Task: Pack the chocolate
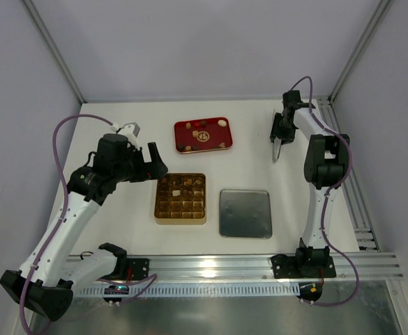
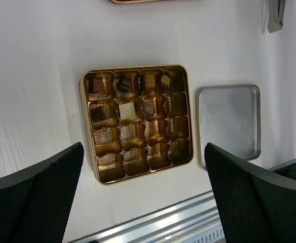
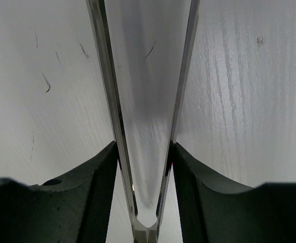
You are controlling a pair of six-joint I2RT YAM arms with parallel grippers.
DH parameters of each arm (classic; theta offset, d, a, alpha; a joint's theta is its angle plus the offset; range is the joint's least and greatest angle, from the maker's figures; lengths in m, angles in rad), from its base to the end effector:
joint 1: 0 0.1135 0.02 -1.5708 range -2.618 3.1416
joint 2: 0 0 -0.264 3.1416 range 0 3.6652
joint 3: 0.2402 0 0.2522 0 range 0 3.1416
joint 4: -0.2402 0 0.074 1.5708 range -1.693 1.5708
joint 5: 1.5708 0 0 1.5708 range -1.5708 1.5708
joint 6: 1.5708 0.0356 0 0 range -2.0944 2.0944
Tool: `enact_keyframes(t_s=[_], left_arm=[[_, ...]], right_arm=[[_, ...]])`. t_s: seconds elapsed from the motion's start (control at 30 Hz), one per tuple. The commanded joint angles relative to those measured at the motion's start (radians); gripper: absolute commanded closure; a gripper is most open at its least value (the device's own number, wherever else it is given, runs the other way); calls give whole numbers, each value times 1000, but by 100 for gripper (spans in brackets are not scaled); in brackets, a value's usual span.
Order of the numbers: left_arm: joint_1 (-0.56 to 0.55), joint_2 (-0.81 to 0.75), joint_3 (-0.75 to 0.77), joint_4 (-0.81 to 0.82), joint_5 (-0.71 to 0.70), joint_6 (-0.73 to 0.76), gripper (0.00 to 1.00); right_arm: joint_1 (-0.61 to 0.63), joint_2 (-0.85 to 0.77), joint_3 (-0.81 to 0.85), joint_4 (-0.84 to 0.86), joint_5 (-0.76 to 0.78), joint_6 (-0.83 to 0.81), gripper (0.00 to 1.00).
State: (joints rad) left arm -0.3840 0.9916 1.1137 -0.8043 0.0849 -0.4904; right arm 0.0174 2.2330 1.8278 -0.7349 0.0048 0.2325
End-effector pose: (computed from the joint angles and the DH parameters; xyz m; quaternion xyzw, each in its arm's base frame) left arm 0.1809 -0.0763 0.3548 -0.0297 0.9018 -0.2165 0.3728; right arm 0.4768 0.0081 0.1807 0.1054 0.9712 0.0243 0.2123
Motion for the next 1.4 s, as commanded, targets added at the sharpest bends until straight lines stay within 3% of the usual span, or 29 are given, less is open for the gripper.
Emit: enact_keyframes(t_s=[0.0, 0.4, 0.9, 1.17, 1.37], left_arm=[[-1, -21, -2, 22, 29, -8, 0], [-1, -36, -20, 27, 23, -22, 0], [-1, -36, -26, 27, 13, -24, 0], [-1, -42, -28, 28, 21, -22, 0], [-1, -41, -38, 54, 56, -28, 0]], right_arm=[[-2, -26, 19, -12, 34, -24, 52], [-4, -41, -19, -12, 35, -29, 40], [-4, -88, -5, -38, 14, -33, 10], [-4, -228, -30, -55, 8, -16, 8], [-4, -435, -277, 22, -69, 25, 10]])
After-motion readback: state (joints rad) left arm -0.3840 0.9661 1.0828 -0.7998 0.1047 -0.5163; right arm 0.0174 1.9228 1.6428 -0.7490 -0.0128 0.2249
